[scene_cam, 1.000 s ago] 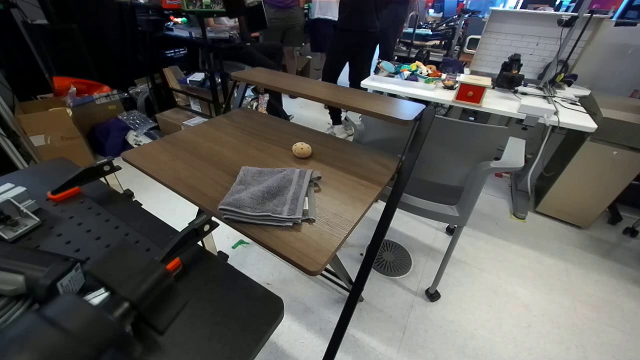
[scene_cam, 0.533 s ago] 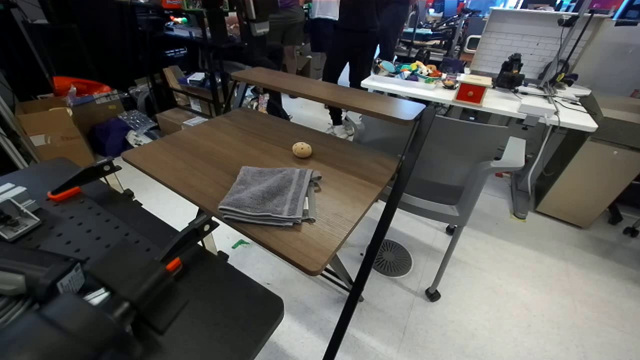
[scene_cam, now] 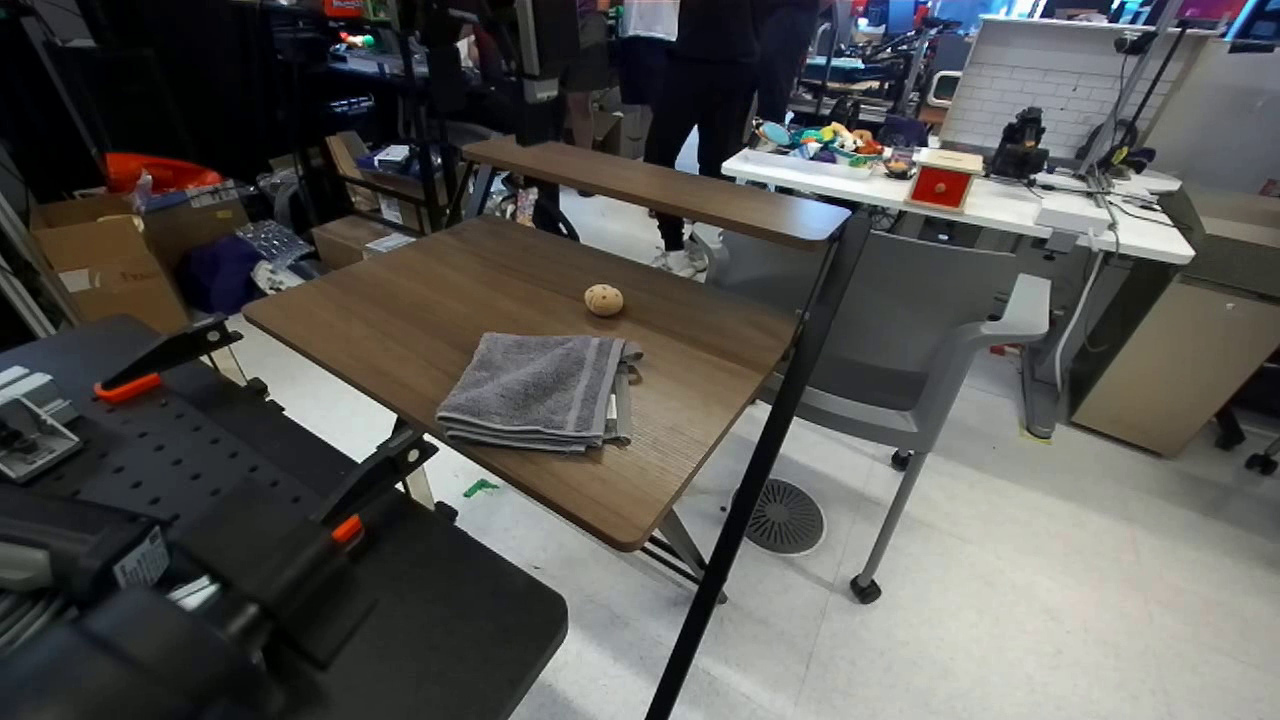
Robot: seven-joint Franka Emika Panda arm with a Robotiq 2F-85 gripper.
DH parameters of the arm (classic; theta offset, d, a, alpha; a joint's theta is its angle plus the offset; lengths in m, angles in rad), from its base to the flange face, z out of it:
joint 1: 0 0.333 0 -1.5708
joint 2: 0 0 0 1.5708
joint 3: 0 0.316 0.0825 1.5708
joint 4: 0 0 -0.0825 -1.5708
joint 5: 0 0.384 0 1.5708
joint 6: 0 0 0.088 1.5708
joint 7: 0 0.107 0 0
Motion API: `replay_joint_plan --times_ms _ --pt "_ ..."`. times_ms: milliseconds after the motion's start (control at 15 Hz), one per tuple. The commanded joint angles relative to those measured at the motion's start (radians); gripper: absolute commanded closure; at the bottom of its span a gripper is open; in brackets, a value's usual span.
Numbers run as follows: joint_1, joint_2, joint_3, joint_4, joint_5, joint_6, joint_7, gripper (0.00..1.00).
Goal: Move the potato to the left, wipe the table with the grey towel
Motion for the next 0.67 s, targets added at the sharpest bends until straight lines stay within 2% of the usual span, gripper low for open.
replay_joint_plan --times_ms 0,133,267,467,600 --pt "-0.008 0.066 0.008 0.031 -0.123 0.055 0.076 0.0" --pt "-0.002 0.153 0.007 0.092 -0.15 0.058 0.119 0.0" --pt "0.006 0.254 0.01 0.158 -0.112 0.098 0.139 0.0" --pt "0.005 0.41 0.045 0.249 0.051 0.273 0.137 0.0" --pt "-0.003 0.493 0.09 0.33 0.155 0.314 0.146 0.0"
